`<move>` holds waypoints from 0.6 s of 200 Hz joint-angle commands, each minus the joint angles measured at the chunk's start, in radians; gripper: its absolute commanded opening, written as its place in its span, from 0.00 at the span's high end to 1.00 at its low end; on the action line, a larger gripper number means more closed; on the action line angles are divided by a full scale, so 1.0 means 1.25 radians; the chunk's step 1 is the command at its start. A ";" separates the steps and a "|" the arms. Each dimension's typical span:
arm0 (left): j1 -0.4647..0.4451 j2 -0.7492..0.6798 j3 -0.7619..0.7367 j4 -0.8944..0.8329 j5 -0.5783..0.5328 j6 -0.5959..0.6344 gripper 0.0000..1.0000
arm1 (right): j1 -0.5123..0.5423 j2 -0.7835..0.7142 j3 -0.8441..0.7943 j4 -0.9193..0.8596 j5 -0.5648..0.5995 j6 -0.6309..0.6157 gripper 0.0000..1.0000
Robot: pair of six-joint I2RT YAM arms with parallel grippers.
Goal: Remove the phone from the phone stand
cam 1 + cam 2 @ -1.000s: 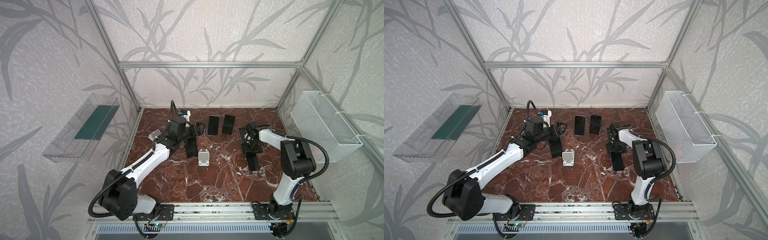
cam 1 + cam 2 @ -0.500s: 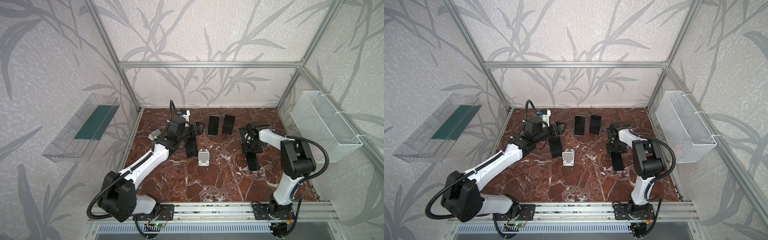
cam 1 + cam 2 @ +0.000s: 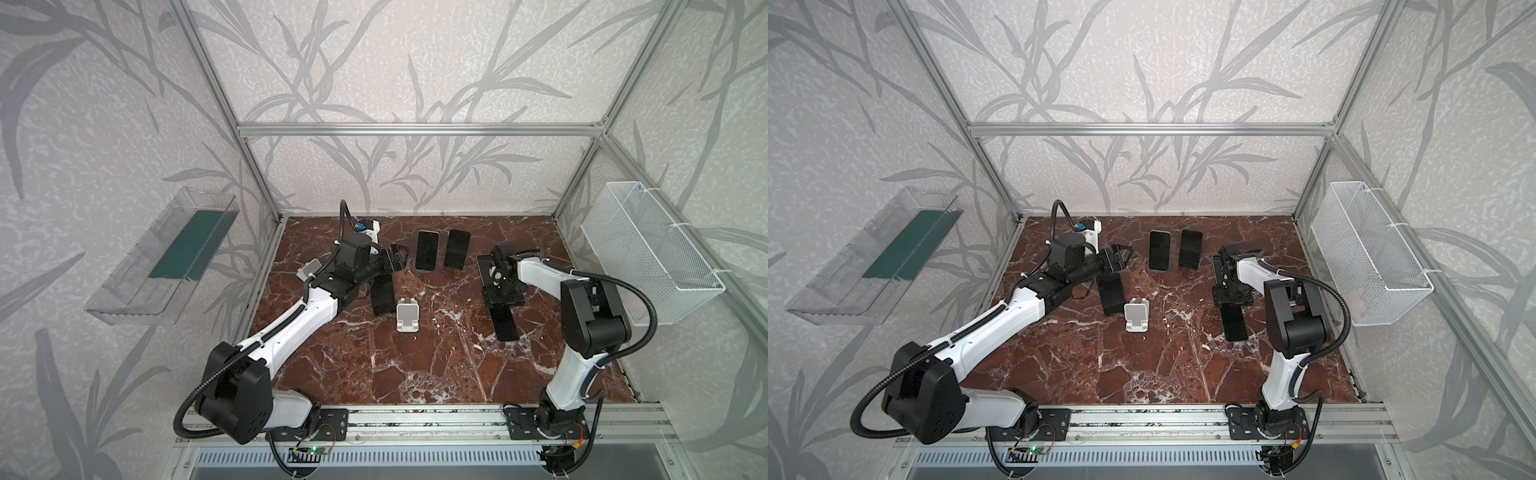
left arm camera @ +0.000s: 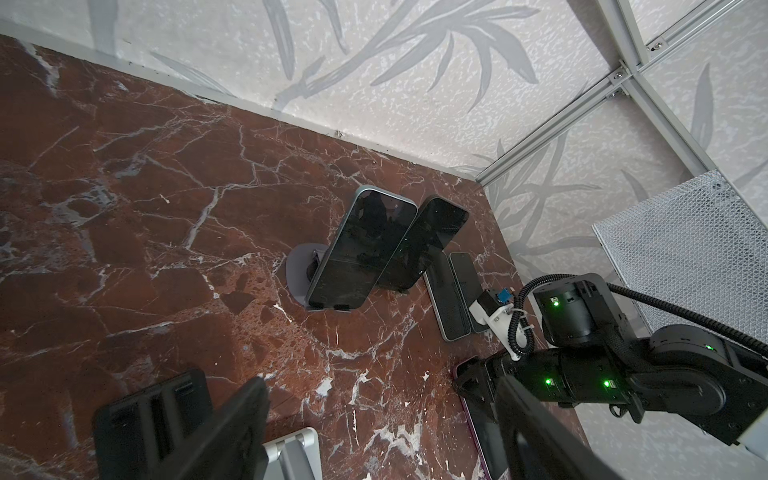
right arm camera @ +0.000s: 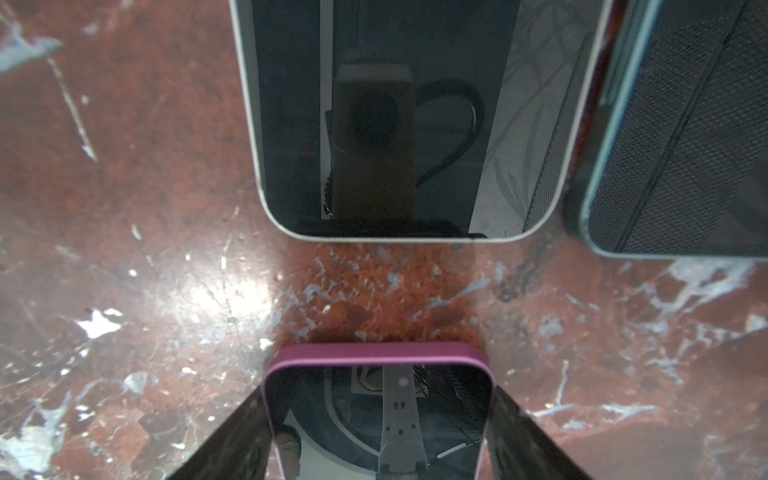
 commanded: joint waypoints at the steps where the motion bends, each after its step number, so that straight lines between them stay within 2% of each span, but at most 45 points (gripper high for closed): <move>1: -0.003 -0.015 0.022 0.000 -0.013 0.017 0.14 | 0.001 0.041 -0.010 0.041 0.045 0.017 0.25; 120: -0.002 -0.012 0.022 0.000 -0.011 0.016 0.14 | 0.002 0.076 0.038 0.016 0.051 0.015 0.26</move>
